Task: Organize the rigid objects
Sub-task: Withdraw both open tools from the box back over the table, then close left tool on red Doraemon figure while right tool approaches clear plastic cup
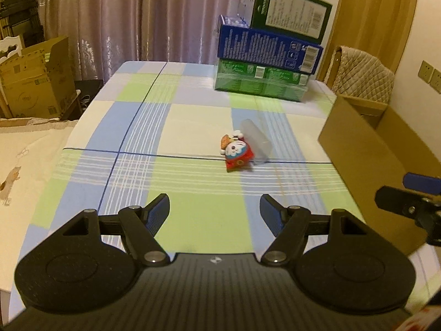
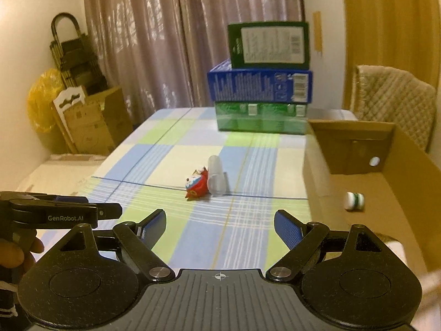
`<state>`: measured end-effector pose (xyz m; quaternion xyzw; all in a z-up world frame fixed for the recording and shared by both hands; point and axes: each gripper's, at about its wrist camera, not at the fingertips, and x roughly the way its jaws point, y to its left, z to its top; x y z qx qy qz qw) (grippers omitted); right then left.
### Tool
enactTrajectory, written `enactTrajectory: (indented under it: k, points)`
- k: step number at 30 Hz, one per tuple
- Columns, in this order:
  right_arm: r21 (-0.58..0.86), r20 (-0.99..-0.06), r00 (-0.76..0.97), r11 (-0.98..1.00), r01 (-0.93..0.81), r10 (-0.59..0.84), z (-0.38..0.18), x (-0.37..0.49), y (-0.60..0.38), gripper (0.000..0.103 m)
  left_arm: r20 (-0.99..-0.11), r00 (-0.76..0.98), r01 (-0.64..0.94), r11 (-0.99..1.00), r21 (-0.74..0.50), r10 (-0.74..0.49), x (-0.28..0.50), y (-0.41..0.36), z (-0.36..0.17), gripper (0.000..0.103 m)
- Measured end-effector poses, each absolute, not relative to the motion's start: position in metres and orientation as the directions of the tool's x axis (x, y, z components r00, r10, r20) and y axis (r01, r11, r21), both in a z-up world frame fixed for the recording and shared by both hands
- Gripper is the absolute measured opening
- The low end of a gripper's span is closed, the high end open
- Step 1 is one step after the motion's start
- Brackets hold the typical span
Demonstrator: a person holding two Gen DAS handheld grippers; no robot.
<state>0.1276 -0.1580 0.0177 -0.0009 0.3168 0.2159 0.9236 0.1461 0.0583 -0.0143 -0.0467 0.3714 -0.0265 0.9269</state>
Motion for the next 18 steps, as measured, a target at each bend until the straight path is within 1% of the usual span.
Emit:
enactTrajectory:
  k: [8,10,16,18]
  points:
    - [0.127,-0.634,0.678,0.915,-0.384,0.373,-0.024,0.199,-0.141,0.082,-0.665,0.733,0.110,0.990,-0.085,-0.139,0.203,0.054,-0.046,0.067]
    - [0.126,-0.651,0.663,0.914,-0.386,0.370,-0.033,0.217,-0.137,0.071,-0.658,0.736,0.143,0.987,-0.079,-0.159,0.215,0.048,-0.051,0.067]
    - [0.148,-0.661,0.645,0.909,-0.389,0.384,-0.045,0.257,-0.128,0.067,-0.671,0.720,0.224,0.974,-0.015,-0.176,0.256,0.030,-0.071,0.058]
    - [0.156,-0.666,0.638,0.909,-0.386,0.386,-0.049,0.266,-0.125,0.066,-0.671,0.715,0.241,0.970,-0.027,-0.196,0.265,0.029,-0.077,0.056]
